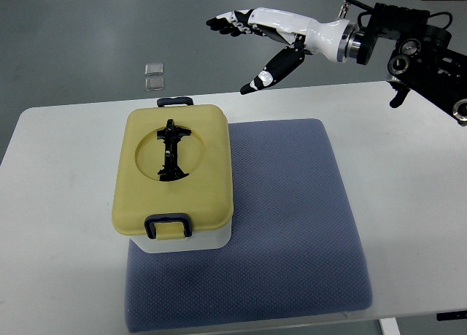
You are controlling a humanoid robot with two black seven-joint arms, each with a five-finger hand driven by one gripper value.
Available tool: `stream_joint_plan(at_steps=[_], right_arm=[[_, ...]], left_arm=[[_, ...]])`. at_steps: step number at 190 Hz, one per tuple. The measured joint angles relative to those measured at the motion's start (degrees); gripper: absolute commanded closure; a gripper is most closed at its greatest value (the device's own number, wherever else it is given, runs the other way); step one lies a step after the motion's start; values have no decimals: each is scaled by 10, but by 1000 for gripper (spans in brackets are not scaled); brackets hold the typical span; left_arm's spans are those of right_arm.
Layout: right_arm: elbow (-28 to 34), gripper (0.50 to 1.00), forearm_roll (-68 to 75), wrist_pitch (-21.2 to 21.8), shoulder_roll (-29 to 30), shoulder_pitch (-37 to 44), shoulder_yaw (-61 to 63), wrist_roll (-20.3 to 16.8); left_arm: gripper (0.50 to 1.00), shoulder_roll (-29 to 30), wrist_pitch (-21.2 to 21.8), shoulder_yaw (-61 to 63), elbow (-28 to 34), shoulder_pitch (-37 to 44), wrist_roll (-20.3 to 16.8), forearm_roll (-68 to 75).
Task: Open white storage box with right hand
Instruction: 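Lower the right hand onto the lid's black handle and grasp it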
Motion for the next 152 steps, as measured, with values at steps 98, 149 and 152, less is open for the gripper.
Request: stream_joint_plan(at_steps=[98,149,152], right_arm=[[41,548,-280,-107,121,-45,-3,47],[39,556,-295,-135,139,-69,-3,46],[38,556,-295,-138,142,-71,-3,46]], left_arm=[[500,0,1,-2,4,0,0,0],[500,0,1,-1,4,0,0,0],[500,0,1,0,4,0,0,0]])
